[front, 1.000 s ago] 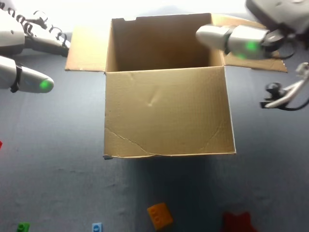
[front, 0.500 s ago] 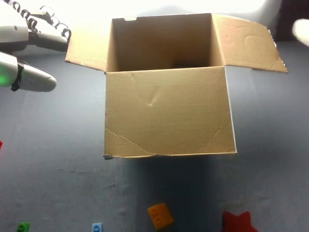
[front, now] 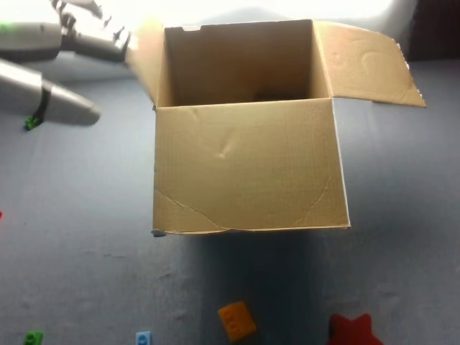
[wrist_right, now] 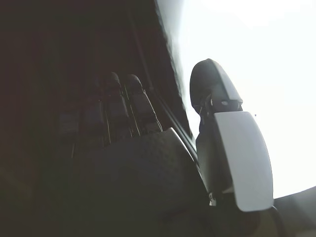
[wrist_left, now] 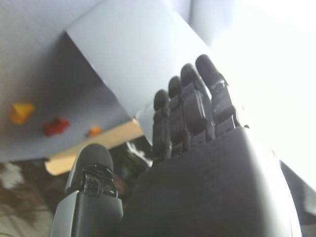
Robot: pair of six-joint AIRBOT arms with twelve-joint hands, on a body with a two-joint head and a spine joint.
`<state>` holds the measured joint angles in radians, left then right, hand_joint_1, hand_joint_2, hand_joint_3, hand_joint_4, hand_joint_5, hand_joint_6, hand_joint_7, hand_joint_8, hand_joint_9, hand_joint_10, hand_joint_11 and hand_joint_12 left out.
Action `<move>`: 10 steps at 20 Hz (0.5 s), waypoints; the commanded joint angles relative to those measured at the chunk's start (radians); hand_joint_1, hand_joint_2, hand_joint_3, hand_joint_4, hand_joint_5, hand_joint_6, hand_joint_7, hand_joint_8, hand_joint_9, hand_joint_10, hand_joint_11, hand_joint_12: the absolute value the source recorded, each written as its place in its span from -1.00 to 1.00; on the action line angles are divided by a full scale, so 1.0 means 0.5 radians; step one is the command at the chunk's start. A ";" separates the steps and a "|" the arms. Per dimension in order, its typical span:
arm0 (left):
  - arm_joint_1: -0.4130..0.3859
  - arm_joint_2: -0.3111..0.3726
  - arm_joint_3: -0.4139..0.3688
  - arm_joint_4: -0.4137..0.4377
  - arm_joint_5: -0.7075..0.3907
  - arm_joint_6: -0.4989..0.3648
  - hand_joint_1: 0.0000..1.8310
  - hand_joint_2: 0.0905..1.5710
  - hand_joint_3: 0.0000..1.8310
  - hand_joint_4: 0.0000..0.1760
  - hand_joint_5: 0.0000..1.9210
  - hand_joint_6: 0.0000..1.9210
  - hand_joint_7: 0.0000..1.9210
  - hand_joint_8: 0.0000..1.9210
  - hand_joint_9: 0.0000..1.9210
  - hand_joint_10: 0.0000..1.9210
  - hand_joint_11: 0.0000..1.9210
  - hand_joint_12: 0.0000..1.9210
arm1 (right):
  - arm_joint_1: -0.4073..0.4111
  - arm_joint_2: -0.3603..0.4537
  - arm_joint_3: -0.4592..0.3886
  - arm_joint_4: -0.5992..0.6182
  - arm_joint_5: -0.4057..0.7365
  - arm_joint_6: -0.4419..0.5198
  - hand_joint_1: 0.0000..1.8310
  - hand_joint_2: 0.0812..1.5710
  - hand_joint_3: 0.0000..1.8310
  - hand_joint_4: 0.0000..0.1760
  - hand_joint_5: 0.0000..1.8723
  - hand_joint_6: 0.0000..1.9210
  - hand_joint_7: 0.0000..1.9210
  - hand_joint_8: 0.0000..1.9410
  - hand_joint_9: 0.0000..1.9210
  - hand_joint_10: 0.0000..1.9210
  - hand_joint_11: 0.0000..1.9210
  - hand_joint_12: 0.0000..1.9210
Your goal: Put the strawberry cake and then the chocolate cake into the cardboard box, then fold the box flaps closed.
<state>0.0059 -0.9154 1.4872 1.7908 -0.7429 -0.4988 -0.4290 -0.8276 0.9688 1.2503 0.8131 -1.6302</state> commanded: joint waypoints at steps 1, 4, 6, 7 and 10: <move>-0.025 0.004 0.004 -0.115 -0.004 -0.001 -0.93 0.64 -1.00 -1.00 -0.79 -1.00 -0.76 -1.00 -0.72 -1.00 -1.00 -0.13 | -0.009 0.010 0.007 -0.098 0.159 -0.035 -1.00 0.63 -0.99 -1.00 -1.00 -1.00 -0.96 -1.00 -0.96 -0.97 -1.00 -1.00; -0.051 -0.066 0.049 -0.094 -0.039 -0.001 -0.95 0.64 -1.00 -1.00 -0.80 -0.99 -0.77 -1.00 -0.73 -1.00 -1.00 -0.14 | -0.055 -0.045 0.014 -0.098 0.085 -0.182 -1.00 0.64 -0.99 -1.00 -0.98 -0.99 -0.93 -0.99 -0.94 -0.96 -0.98 -0.99; -0.063 -0.104 0.058 -0.040 -0.044 -0.001 -0.93 0.64 -1.00 -1.00 -0.80 -1.00 -0.77 -1.00 -0.73 -1.00 -1.00 -0.16 | -0.067 -0.068 0.020 -0.099 -0.115 -0.293 -1.00 0.64 -0.99 -1.00 -0.98 -0.99 -0.95 -1.00 -0.96 -0.97 -0.99 -0.99; -0.080 -0.130 0.060 0.011 -0.048 -0.001 -0.90 0.63 -1.00 -1.00 -0.79 -0.99 -0.76 -0.99 -0.73 -1.00 -1.00 -0.16 | -0.075 -0.085 0.020 -0.125 -0.269 -0.338 -1.00 0.64 -0.99 -1.00 -0.98 -0.99 -0.95 -1.00 -0.97 -0.98 -0.99 -0.99; -0.090 -0.235 0.117 0.030 -0.088 -0.001 -0.91 0.62 -1.00 -1.00 -0.79 -1.00 -0.76 -1.00 -0.73 -1.00 -1.00 -0.15 | -0.126 -0.159 0.020 -0.467 -0.336 -0.264 -1.00 0.64 -0.99 -1.00 -0.95 -0.98 -0.93 -0.99 -0.97 -0.98 -0.95 -0.96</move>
<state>-0.0223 -1.0451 1.5471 1.8732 -0.7933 -0.4988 -0.4976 -0.9268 0.9756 1.0470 0.5659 -1.7649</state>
